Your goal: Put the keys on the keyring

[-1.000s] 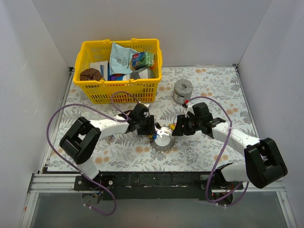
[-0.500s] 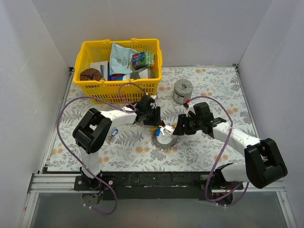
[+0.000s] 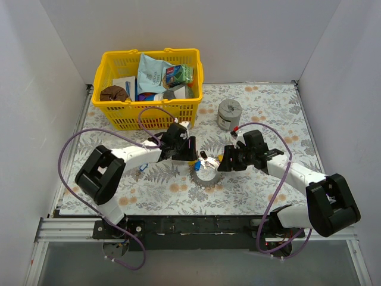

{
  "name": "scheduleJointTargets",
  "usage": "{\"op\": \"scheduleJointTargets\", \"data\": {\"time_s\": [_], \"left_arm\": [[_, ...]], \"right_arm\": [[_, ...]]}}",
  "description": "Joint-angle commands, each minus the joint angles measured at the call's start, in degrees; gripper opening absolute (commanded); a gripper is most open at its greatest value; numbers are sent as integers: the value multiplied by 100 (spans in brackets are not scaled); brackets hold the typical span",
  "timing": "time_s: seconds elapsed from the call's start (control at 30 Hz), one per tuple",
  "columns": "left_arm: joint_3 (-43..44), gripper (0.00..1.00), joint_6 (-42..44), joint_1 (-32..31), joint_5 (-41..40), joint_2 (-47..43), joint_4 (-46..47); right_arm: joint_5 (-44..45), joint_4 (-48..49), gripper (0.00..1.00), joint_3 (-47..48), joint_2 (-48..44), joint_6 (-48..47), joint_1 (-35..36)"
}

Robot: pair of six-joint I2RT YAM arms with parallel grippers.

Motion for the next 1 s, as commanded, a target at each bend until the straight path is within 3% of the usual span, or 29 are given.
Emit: {"op": "scheduleJointTargets", "data": {"time_s": [0.0,0.23,0.53,0.97], "left_arm": [[-597,55,93,33,370,-789,432],[-1178,56,-47,33,1258,-1317,1216],[-1249,57,-4,24,2426,-1309,2025],[-1153,57,-109,-20,2410,-940,2060]], "right_arm": [[-35,102,60,11,36,-60,-29],[97,14,59,99,98,-17,-99],[-87,31,55,12,185,80,-223],[-149,23,52,-138,484,221,-223]]}}
